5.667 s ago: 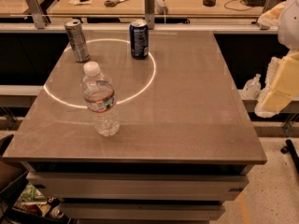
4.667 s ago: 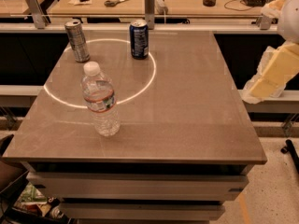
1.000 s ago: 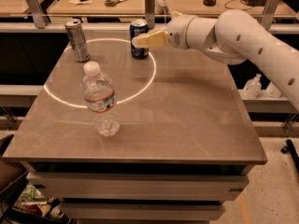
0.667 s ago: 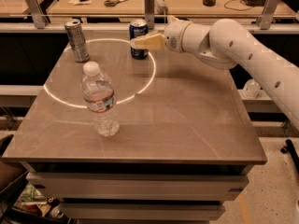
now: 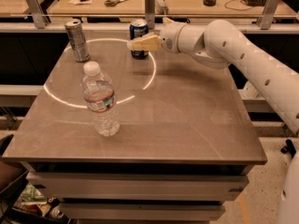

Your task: Knock pepsi can over

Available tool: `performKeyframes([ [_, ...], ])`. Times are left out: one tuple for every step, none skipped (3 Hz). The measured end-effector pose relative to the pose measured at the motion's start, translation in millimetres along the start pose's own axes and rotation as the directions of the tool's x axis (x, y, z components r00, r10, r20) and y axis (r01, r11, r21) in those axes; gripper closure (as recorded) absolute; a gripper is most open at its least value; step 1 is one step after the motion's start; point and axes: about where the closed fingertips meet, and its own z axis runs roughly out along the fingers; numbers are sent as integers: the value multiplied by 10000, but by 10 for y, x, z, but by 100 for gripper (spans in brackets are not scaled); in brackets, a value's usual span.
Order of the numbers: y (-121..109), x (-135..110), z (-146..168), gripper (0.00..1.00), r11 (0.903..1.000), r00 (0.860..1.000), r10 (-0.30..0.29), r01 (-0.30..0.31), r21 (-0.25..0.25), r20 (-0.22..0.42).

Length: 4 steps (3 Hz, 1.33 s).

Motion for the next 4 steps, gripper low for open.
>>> performKeyframes([
  [30,105,96,0,9997,9999,157,-158,-180,-41],
  [44,150,137,0,9994,9997,236,-237,-253,-42],
  [75,199,205,18,9987,9996,296,-296,-410,-2],
  [108,241,269,41,9982,9995,299,-293,-524,119],
])
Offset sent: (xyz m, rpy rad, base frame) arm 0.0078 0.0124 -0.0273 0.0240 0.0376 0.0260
